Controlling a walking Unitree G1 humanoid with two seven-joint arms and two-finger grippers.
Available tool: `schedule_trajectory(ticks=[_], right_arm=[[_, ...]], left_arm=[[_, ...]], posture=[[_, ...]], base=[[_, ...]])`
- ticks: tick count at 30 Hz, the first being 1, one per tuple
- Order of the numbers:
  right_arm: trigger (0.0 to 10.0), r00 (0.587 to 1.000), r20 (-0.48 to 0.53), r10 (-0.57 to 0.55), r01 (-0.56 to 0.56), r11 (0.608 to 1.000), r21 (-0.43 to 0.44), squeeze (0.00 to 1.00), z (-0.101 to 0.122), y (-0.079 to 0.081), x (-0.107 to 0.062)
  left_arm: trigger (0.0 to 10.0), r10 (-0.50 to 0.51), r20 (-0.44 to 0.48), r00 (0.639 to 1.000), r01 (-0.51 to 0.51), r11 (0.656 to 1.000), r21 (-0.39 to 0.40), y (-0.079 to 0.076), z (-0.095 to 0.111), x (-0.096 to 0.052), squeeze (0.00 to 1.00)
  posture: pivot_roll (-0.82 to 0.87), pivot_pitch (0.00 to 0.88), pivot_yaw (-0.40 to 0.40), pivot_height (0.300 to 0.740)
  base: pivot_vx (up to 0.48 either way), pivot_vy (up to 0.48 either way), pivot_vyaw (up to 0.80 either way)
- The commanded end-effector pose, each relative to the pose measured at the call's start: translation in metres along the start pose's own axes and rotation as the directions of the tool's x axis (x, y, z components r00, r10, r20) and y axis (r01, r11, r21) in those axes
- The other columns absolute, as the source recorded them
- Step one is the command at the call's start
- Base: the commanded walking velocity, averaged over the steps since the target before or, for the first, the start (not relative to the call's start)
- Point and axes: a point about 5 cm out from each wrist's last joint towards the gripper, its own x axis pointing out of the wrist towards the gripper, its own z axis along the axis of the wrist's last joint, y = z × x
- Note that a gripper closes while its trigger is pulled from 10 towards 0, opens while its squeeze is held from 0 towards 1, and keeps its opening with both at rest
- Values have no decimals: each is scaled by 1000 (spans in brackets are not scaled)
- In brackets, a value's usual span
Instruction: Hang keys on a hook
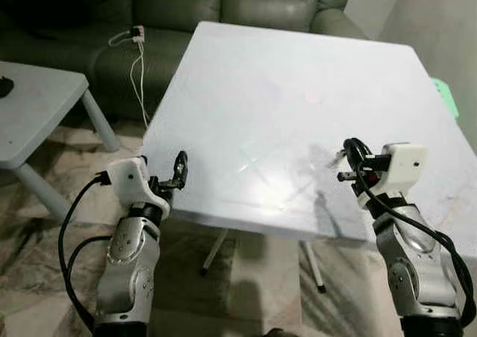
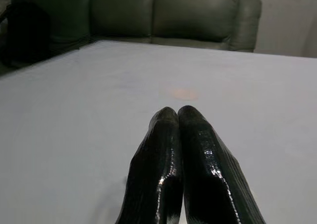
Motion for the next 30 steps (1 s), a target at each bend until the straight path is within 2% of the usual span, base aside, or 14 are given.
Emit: schedule_trajectory(ticks=[1,13,15,17,30], right_arm=[[10000,1000,17,-2,2,1000,1,0,5,0,-1],[10000,1000,15,0,0,1000,4,0,6,1,-1],[10000,1000,12,-2,1,1000,5,0,5,1,-1],[10000,1000,-1,-4,4,1000,-1,0,5,0,-1],[10000,1000,28,6,-6,1000,14,0,10,-2,-4]], left_arm=[[10000,-6,-10,1000,6,1000,6,0,-1,-2,0],[10000,-10,-13,1000,10,1000,6,-1,-1,-3,0],[10000,-30,1,1000,30,999,-43,-5,0,-3,0],[10000,-7,-7,1000,7,999,-33,-4,0,-3,0],[10000,-12,-14,1000,11,999,-47,-7,-1,-4,0]], posture=[[-16,143,-67,740],[-14,143,-67,740],[-14,143,-67,740],[-18,150,-67,740],[-20,162,-72,740]], base=[[0,-480,0],[0,-480,0],[0,0,0],[0,0,0],[0,0,0]])
